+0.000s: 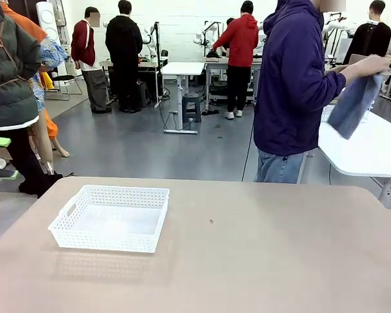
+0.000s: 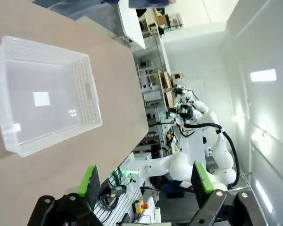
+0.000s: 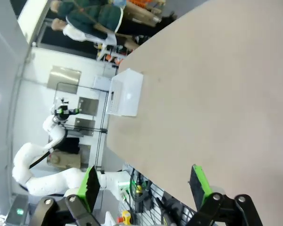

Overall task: Clean and organize the cups into the basket.
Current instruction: Pick up the Organizing basket and move it to the center of the table, then pick up the Reusable plastic cup from the right side of the table and place it inside the Organizing basket.

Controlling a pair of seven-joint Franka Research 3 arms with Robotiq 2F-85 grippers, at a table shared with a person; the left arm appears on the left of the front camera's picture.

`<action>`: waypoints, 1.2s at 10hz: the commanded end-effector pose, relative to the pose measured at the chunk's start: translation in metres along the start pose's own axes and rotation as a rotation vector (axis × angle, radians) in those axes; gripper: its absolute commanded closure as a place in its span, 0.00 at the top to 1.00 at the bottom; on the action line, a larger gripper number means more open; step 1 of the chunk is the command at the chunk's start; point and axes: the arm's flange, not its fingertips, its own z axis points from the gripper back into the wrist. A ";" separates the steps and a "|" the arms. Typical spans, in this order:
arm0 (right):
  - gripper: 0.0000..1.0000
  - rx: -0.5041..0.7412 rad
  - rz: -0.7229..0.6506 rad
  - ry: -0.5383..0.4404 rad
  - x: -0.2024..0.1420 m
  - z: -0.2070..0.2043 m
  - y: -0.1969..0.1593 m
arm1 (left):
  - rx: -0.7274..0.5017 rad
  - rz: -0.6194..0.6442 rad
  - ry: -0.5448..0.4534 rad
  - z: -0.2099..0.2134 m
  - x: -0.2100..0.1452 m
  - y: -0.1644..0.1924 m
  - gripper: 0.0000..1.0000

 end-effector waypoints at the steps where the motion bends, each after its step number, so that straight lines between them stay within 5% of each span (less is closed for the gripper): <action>1: 1.00 0.043 -0.007 -0.089 -0.026 0.019 -0.006 | 0.012 -0.021 -0.038 0.020 -0.001 -0.002 1.00; 7: 1.00 0.089 0.012 -0.441 -0.068 0.097 -0.011 | 0.062 0.027 -0.107 0.056 -0.020 0.005 1.00; 8: 1.00 0.068 -0.061 -0.303 -0.058 0.103 -0.022 | 0.062 0.027 -0.107 0.056 -0.020 0.005 1.00; 12: 1.00 0.068 -0.061 -0.303 -0.058 0.103 -0.022 | 0.062 0.027 -0.107 0.056 -0.020 0.005 1.00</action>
